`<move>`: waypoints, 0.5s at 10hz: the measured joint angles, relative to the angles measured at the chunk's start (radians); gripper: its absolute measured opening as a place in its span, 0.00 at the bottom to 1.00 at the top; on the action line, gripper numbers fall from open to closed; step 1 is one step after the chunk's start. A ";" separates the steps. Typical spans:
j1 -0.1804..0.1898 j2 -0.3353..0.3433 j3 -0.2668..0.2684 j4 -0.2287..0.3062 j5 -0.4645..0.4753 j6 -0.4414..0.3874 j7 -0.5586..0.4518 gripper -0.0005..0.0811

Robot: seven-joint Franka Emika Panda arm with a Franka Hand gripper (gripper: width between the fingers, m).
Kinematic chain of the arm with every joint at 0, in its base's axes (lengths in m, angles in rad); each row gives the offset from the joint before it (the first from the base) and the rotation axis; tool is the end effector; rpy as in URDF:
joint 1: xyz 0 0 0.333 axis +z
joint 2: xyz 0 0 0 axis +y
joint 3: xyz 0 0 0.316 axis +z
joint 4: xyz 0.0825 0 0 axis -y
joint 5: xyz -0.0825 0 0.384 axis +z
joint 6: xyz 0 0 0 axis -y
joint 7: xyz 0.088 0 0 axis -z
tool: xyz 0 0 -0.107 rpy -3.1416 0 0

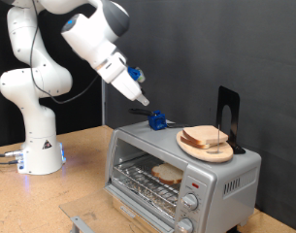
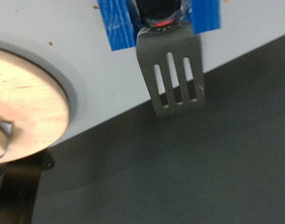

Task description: Make a piece of toast with the oven

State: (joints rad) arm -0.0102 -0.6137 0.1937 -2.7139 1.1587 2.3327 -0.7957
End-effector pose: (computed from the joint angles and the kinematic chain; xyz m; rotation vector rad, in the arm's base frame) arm 0.3667 0.0821 0.4353 -2.3740 -0.2577 -0.5992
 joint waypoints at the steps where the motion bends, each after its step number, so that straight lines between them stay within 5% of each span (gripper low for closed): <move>1: -0.006 -0.042 -0.050 -0.020 -0.004 -0.052 -0.014 1.00; 5: -0.087 -0.171 -0.185 -0.090 -0.079 -0.139 -0.019 1.00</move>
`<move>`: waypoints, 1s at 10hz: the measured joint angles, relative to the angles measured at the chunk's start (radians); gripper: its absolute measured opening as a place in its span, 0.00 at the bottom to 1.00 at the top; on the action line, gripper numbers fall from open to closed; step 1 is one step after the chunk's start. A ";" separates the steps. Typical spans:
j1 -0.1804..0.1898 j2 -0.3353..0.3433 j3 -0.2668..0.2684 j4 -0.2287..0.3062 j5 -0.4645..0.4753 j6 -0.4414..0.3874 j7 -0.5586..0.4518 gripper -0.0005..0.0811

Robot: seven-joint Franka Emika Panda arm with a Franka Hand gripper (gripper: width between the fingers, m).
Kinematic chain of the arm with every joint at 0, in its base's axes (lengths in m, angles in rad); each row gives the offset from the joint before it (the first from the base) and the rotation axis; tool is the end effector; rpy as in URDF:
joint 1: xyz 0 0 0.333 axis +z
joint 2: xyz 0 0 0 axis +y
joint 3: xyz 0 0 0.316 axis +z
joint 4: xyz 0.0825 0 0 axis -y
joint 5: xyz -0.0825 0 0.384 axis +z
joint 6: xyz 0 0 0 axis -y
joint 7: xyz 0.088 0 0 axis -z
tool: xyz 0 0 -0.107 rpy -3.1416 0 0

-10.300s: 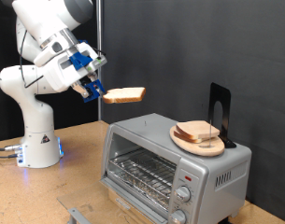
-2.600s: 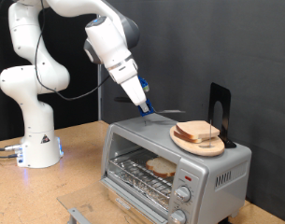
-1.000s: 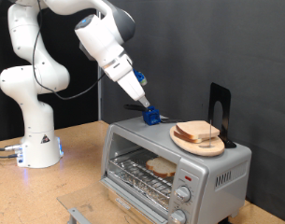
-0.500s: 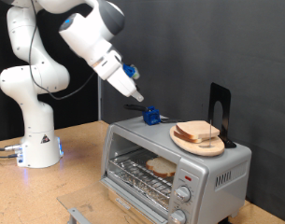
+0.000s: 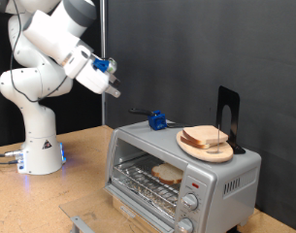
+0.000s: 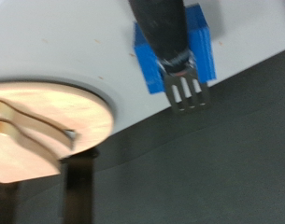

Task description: Make a piece of toast with the oven

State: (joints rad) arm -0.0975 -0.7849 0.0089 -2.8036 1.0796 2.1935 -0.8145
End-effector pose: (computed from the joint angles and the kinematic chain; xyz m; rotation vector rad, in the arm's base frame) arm 0.3318 0.0019 0.4496 -2.3005 -0.1490 -0.6704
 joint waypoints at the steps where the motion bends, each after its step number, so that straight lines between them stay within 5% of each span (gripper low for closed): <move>1: -0.028 -0.020 -0.034 -0.008 -0.029 -0.019 0.000 1.00; 6: -0.175 -0.056 -0.199 -0.012 -0.204 -0.166 -0.015 1.00; 8: -0.174 -0.056 -0.203 -0.007 -0.186 -0.195 0.009 1.00; 10: -0.192 -0.055 -0.279 -0.006 -0.127 -0.252 0.118 1.00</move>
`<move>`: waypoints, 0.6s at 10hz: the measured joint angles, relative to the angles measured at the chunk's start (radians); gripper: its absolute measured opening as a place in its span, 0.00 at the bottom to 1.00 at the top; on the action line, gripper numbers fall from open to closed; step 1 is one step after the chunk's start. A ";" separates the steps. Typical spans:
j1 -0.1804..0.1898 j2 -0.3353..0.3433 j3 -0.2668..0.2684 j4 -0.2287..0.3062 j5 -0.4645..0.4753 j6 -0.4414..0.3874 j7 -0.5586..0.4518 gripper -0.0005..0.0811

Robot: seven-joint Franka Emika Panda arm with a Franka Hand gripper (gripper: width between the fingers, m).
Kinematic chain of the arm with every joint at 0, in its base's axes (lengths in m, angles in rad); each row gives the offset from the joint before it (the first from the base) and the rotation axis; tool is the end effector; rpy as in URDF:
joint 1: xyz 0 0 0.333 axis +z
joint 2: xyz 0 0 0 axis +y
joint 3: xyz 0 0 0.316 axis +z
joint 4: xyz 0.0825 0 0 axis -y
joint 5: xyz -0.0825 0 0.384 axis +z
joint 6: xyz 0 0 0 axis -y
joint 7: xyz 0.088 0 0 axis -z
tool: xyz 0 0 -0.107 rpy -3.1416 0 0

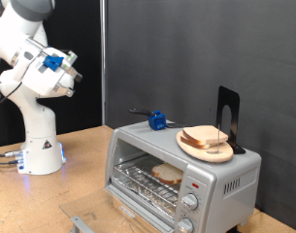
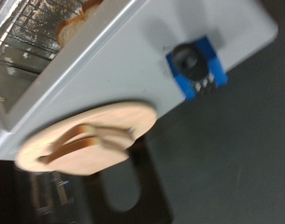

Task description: Make a piece of toast with the oven

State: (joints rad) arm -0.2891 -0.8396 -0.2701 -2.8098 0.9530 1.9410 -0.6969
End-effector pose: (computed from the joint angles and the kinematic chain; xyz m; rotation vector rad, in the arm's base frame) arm 0.2853 -0.1093 0.4521 -2.1190 0.1919 -0.6171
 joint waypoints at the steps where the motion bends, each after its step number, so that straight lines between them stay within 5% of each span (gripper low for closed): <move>1: -0.031 0.006 -0.026 0.000 -0.002 -0.003 0.097 1.00; 3: -0.101 0.086 -0.045 0.042 -0.132 -0.096 0.253 1.00; 4: -0.096 0.080 -0.045 0.039 -0.109 -0.083 0.213 1.00; 6: -0.098 0.084 -0.047 0.046 -0.111 -0.130 0.309 1.00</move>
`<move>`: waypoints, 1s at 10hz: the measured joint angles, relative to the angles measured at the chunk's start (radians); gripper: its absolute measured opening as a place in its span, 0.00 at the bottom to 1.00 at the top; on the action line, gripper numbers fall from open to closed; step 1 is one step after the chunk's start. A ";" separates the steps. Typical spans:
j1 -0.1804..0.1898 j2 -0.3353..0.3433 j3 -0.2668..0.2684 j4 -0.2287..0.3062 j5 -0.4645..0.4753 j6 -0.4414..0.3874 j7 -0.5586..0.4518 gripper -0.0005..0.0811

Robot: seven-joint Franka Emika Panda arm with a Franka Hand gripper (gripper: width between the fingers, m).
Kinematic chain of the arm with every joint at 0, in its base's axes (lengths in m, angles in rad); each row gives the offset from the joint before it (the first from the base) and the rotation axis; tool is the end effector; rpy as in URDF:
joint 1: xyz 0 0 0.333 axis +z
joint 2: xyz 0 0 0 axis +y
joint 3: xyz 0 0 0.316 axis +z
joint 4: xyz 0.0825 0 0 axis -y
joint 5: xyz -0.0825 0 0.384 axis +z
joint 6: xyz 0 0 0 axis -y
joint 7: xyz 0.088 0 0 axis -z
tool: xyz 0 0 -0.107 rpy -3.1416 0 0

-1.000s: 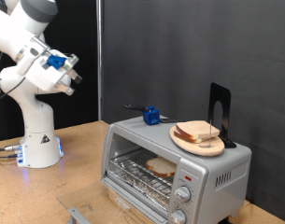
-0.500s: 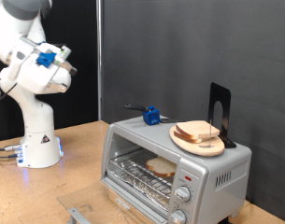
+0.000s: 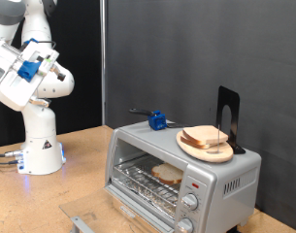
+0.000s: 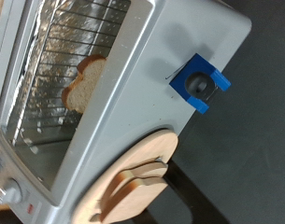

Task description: Make a piece of toast with the oven

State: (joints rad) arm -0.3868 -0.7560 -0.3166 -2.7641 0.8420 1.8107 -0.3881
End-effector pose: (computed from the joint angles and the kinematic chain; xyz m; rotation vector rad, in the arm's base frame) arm 0.2721 -0.1448 0.4379 -2.0531 0.5573 -0.3177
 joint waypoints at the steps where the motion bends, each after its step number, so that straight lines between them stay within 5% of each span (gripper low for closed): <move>1: -0.002 0.023 0.000 0.011 -0.001 0.005 0.064 1.00; 5: 0.004 0.255 -0.005 0.115 -0.009 0.047 0.091 1.00; 8: 0.006 0.462 -0.055 0.238 -0.011 -0.081 0.030 1.00; 10: 0.006 0.559 -0.058 0.283 -0.001 -0.065 -0.022 1.00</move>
State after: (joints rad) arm -0.3810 -0.1967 -0.3749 -2.4815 0.8414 1.7462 -0.4103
